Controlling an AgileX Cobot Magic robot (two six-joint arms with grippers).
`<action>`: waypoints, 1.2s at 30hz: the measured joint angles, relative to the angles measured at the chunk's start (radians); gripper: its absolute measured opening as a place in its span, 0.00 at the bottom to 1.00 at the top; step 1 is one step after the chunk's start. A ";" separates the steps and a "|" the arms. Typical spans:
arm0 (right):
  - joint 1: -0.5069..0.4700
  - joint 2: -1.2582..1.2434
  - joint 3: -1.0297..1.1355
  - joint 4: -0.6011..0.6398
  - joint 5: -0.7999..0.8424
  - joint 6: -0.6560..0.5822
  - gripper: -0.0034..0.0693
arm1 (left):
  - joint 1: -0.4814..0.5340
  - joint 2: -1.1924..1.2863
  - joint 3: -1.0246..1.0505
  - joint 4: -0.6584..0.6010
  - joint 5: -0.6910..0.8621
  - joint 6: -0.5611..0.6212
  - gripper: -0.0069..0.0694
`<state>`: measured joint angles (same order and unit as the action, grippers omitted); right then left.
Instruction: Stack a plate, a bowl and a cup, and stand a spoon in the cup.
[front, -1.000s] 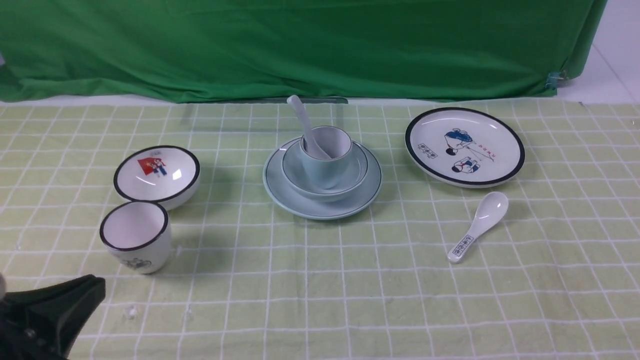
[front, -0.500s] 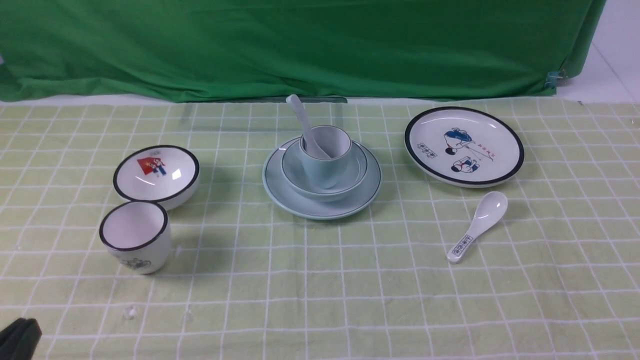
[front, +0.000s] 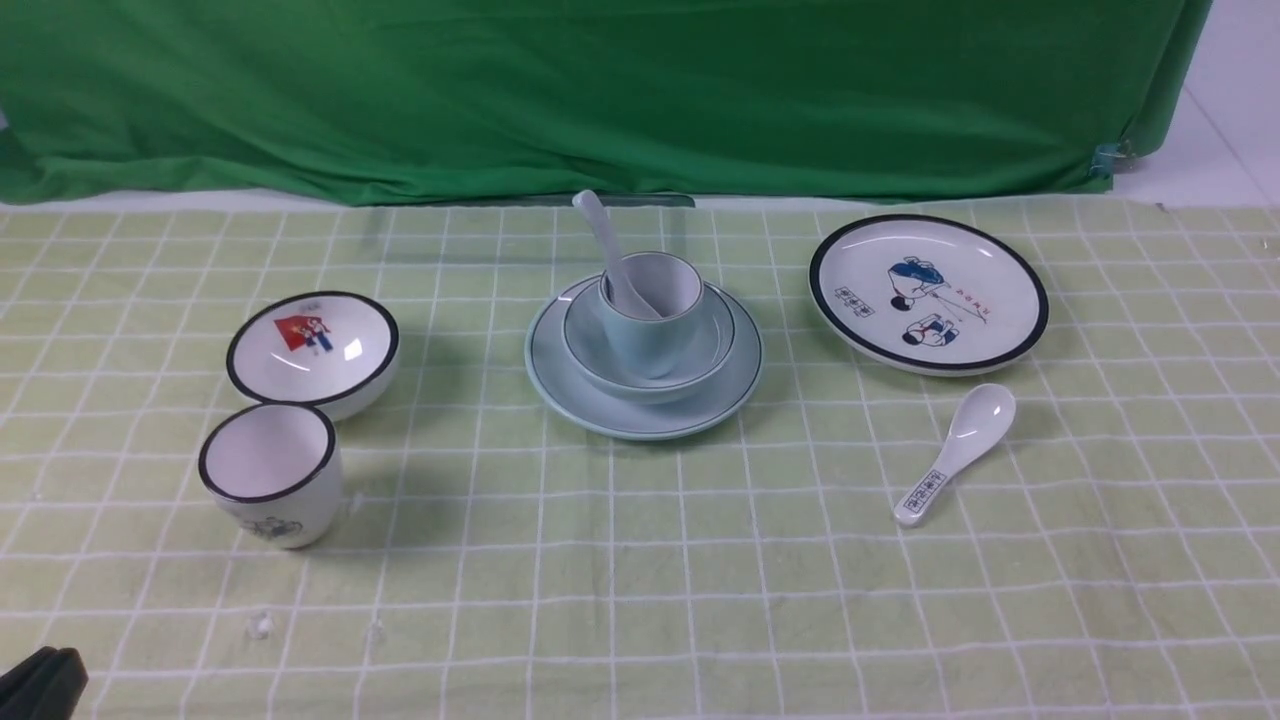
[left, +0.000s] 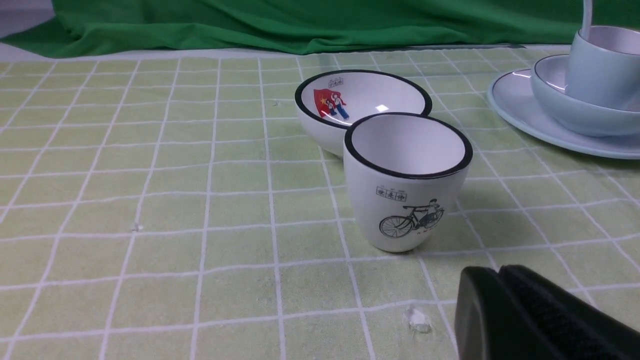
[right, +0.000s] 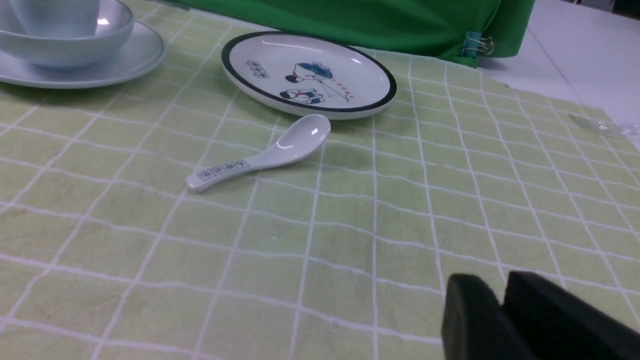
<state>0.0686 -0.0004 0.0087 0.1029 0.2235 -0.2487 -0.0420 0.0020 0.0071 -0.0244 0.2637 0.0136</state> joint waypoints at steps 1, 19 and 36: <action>0.000 0.000 0.000 0.000 0.000 0.000 0.24 | 0.000 0.000 0.000 0.000 0.000 0.000 0.05; 0.000 0.000 0.000 0.000 -0.001 0.000 0.30 | 0.000 0.000 0.000 0.000 0.000 -0.001 0.05; 0.000 0.000 0.000 0.000 -0.001 0.000 0.32 | 0.000 0.000 0.000 0.000 0.000 0.000 0.05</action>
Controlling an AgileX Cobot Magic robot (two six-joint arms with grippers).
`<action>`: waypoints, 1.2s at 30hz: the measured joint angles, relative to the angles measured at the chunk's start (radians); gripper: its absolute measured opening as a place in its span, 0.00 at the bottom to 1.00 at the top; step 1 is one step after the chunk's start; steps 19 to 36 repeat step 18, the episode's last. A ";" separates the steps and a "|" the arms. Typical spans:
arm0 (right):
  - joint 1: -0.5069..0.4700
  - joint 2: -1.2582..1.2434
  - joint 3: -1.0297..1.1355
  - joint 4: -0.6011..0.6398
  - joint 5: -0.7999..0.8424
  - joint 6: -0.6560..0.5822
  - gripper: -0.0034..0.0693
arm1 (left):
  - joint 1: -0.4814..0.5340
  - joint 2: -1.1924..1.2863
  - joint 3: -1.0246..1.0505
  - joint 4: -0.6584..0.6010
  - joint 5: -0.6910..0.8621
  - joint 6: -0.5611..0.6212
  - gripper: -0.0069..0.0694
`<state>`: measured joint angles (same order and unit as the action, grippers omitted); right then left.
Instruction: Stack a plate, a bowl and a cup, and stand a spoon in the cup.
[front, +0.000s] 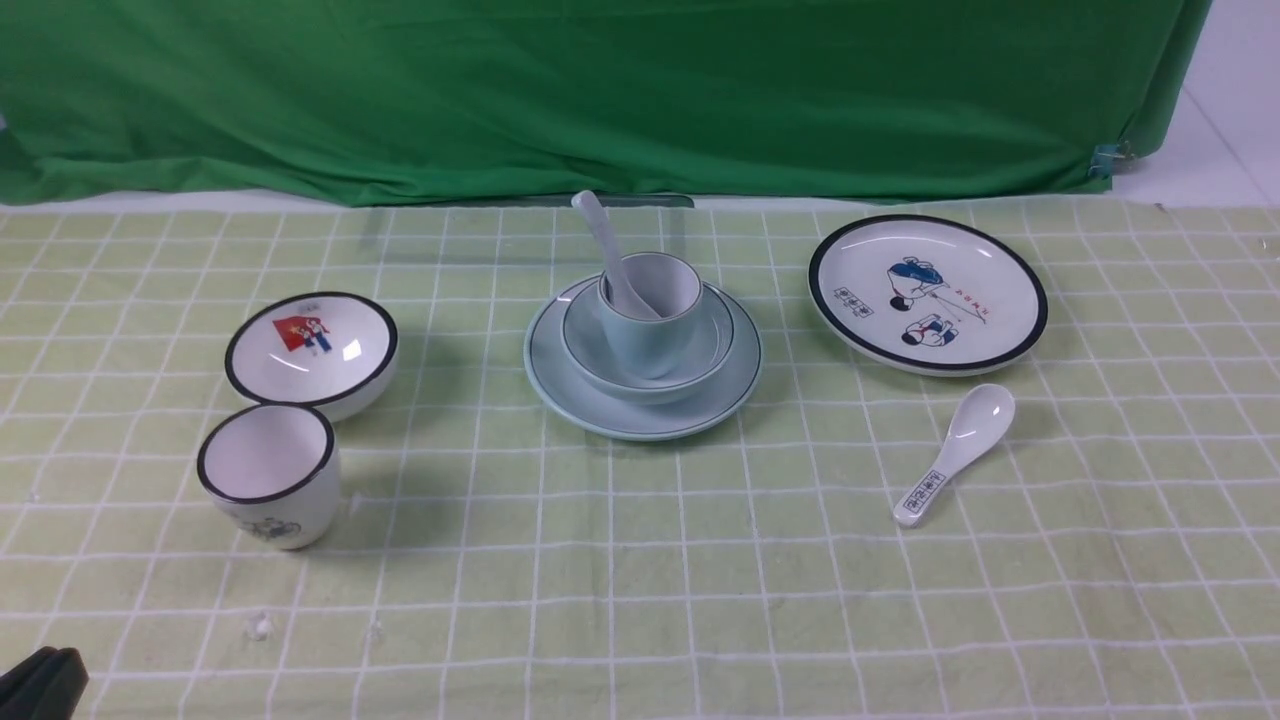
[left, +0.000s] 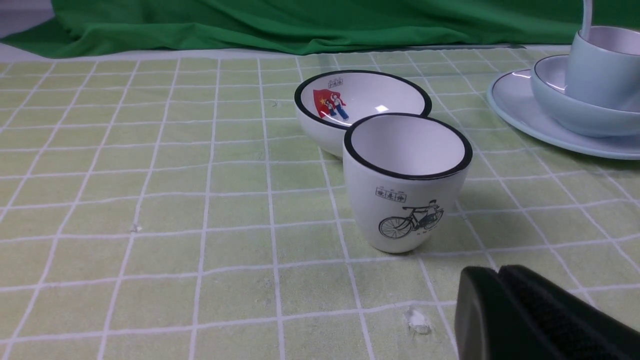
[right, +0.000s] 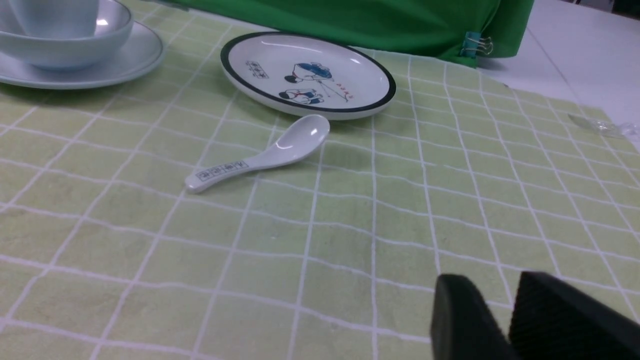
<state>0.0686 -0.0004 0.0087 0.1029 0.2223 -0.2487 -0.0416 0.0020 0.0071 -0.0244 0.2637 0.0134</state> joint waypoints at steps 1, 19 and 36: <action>0.000 0.000 0.000 0.000 0.000 0.000 0.33 | 0.000 0.000 0.000 0.000 0.000 0.000 0.05; 0.000 0.000 0.000 0.000 0.001 0.000 0.37 | 0.000 0.000 0.000 0.000 0.000 -0.001 0.05; 0.000 0.000 0.000 0.000 0.001 0.000 0.37 | 0.000 0.000 0.000 0.000 0.000 -0.001 0.05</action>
